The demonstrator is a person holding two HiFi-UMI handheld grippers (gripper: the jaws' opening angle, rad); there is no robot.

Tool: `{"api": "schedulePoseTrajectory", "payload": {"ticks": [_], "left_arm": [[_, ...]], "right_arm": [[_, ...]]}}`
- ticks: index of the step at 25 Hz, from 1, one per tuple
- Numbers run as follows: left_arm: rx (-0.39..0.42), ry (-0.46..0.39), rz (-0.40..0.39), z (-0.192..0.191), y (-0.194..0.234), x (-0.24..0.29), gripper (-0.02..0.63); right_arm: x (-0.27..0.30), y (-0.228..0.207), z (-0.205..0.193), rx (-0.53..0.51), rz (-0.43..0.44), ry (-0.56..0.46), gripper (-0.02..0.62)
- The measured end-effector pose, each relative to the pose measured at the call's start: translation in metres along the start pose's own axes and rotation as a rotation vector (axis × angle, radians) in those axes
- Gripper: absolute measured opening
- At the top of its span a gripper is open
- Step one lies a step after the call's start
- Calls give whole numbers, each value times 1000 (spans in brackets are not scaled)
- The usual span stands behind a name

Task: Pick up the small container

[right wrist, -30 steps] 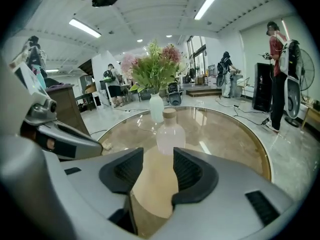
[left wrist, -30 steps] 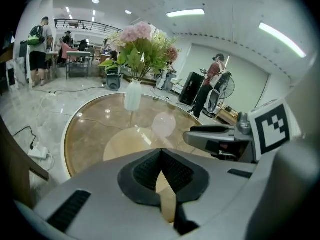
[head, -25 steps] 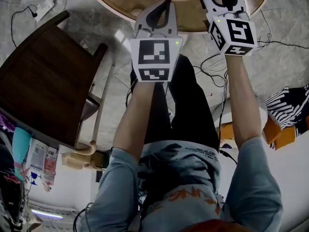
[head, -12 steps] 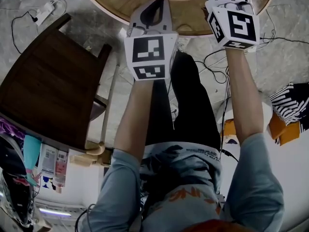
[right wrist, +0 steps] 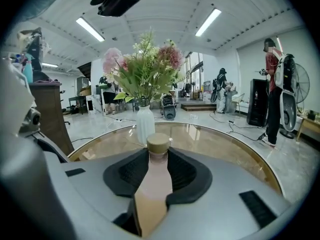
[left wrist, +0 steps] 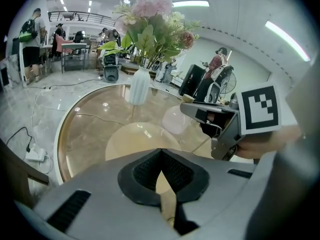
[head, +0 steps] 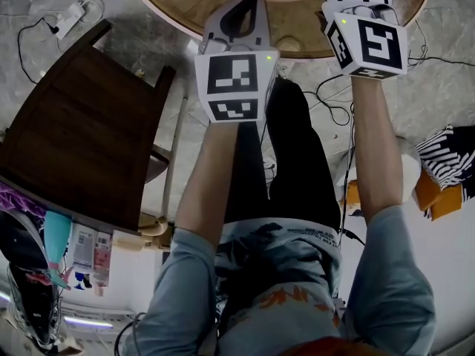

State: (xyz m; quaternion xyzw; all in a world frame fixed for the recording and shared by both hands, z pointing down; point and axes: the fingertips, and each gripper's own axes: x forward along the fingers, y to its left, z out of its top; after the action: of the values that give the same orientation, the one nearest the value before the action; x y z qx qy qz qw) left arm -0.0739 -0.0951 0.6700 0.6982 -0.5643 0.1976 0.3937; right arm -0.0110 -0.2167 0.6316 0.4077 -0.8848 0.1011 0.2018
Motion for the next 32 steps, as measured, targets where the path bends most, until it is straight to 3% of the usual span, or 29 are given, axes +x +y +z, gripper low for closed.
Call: {"api": "schedulePoseTrajectory", "payload": {"ticks": [13, 17, 26, 32], "left_arm": [[10, -37, 19, 8, 11, -15, 23], [-11, -78, 51, 12, 7, -27, 23], [18, -204, 60, 51, -40, -58, 23], [3, -265, 78, 79, -76, -120, 23]], "right_arm": [[-5, -8, 11, 118, -63, 27, 126], [-18, -7, 26, 104, -54, 12, 126], [-80, -14, 92, 112, -28, -109, 126], [-151, -16, 156, 104, -11, -186, 126]]}}
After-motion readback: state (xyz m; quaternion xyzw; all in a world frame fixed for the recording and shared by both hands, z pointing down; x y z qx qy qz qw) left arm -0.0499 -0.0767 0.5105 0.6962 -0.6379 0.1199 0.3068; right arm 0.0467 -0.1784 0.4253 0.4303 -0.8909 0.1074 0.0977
